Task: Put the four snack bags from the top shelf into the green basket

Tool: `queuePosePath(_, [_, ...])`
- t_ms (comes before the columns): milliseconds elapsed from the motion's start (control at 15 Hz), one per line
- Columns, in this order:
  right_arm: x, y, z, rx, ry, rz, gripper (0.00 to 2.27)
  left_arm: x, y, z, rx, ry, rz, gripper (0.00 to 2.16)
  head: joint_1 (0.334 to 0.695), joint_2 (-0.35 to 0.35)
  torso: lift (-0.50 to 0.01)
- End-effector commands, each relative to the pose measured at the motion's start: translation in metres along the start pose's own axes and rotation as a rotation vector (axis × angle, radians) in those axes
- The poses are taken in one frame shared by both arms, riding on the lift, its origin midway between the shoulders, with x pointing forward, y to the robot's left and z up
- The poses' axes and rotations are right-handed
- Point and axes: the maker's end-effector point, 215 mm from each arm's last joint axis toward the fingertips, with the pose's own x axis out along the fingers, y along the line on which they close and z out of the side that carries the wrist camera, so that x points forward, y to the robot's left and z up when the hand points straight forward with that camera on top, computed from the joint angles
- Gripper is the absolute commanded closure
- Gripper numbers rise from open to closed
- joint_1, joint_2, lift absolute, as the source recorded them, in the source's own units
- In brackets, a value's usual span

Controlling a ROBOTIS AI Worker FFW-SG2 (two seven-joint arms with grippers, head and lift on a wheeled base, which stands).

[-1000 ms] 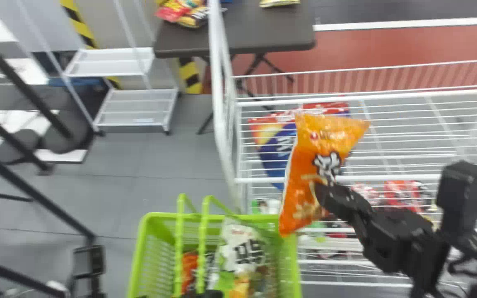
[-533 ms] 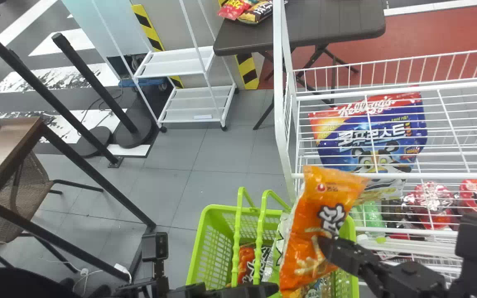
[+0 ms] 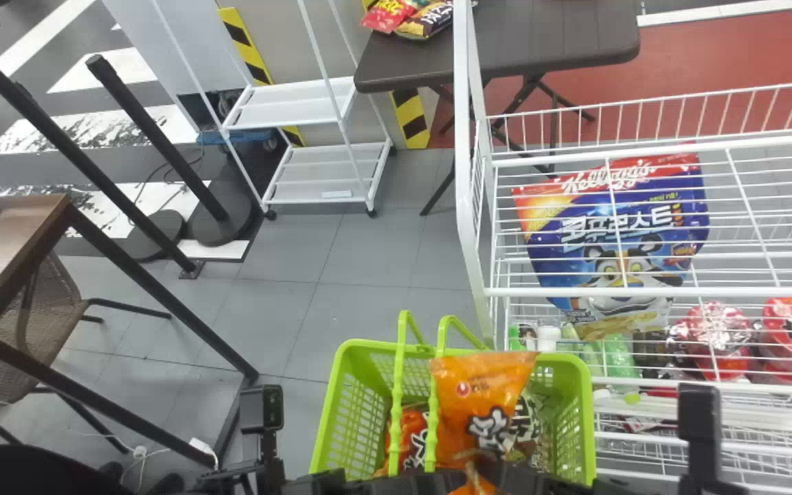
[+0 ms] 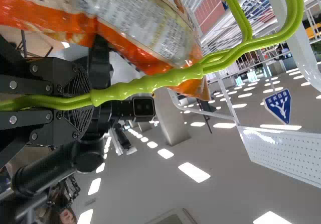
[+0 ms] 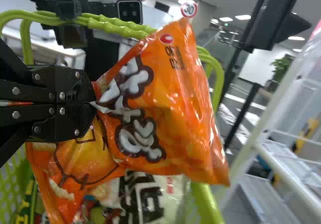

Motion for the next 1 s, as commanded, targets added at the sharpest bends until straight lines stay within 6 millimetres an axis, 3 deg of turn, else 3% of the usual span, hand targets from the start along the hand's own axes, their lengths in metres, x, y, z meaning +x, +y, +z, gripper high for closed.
queuePosePath(0, [0.007,-0.005,-0.006,0.031,0.065,0.005,1.86,0.000,-0.002,-0.001,-0.002,0.001,-0.011,2.15,0.695,0.350,0.000])
queuePosePath(67, [0.007,-0.006,-0.006,0.026,0.066,0.001,1.04,0.000,-0.003,-0.001,-0.001,-0.001,-0.011,2.15,0.695,0.350,0.000])
queuePosePath(133, [0.004,-0.005,-0.007,0.031,0.077,0.003,0.00,0.000,-0.003,-0.001,-0.001,-0.001,-0.011,2.15,0.695,0.350,0.000])
queuePosePath(400, [-0.029,0.012,-0.026,0.084,0.171,0.012,0.05,0.000,-0.002,-0.002,-0.003,0.001,-0.011,2.15,0.695,0.350,0.000])
queuePosePath(600, [-0.064,0.024,-0.025,0.091,0.198,-0.007,0.05,0.000,-0.002,-0.001,-0.001,0.002,-0.010,2.15,0.695,0.350,0.000])
queuePosePath(800, [-0.097,0.008,0.010,0.039,0.095,-0.090,0.06,0.000,-0.002,0.000,-0.001,0.001,-0.010,2.15,0.695,0.350,0.000])
queuePosePath(933, [-0.119,-0.010,0.048,-0.077,-0.049,-0.204,0.06,0.001,-0.002,0.000,-0.002,0.000,-0.011,2.15,0.695,0.350,0.000])
